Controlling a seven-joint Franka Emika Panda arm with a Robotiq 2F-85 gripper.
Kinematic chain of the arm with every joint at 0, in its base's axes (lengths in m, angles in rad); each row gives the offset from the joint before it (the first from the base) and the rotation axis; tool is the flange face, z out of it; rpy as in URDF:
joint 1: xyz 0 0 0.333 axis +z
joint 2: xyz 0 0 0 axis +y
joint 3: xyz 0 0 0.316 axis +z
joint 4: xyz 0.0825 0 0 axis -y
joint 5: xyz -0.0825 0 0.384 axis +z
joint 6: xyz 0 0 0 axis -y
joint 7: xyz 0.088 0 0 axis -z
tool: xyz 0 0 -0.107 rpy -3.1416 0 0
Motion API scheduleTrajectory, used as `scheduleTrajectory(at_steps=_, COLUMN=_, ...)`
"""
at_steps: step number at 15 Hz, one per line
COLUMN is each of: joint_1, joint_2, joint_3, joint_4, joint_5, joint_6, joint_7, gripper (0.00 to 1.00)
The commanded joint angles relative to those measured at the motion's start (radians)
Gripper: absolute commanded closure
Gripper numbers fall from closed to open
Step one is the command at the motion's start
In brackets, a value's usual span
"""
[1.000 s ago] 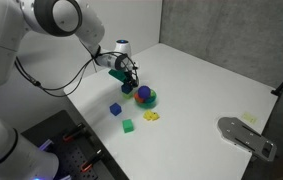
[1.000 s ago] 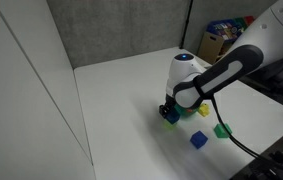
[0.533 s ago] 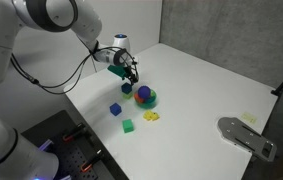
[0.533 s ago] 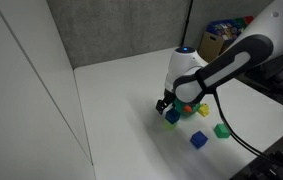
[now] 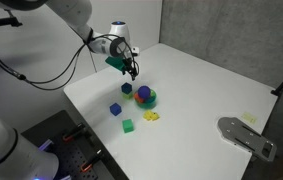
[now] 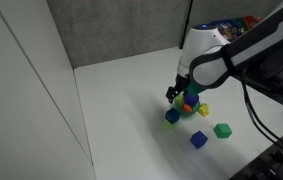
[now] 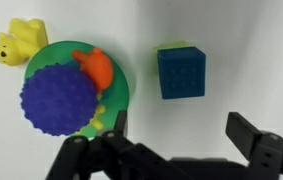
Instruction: Pick up the navy blue block from the neon blue top and move it onto the light green block top
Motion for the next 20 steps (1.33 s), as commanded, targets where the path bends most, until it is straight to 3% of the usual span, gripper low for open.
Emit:
scheduleTrajectory(at_steps=1, joint_1=-0.021, joint_2=-0.142, joint_3=-0.025, joint_4=-0.122, joint_5=-0.049, joint_6=-0.052, joint_7=0.039, gripper=0.00)
scheduleTrajectory(at_steps=7, joint_1=-0.120, joint_2=-0.349, joint_3=0.000, joint_4=-0.264, joint_5=-0.040, joint_6=-0.212, joint_7=-0.037, gripper=0.00)
scheduleTrajectory(at_steps=14, joint_1=-0.190, joint_2=-0.640, joint_3=0.017, joint_4=-0.379, joint_5=-0.098, joint_6=-0.447, joint_7=0.003, gripper=0.00)
scheduleTrajectory(at_steps=20, joint_1=-0.235, joint_2=-0.861, joint_3=0.025, joint_4=-0.402, joint_5=0.021, joint_6=-0.605, joint_7=-0.088, gripper=0.00)
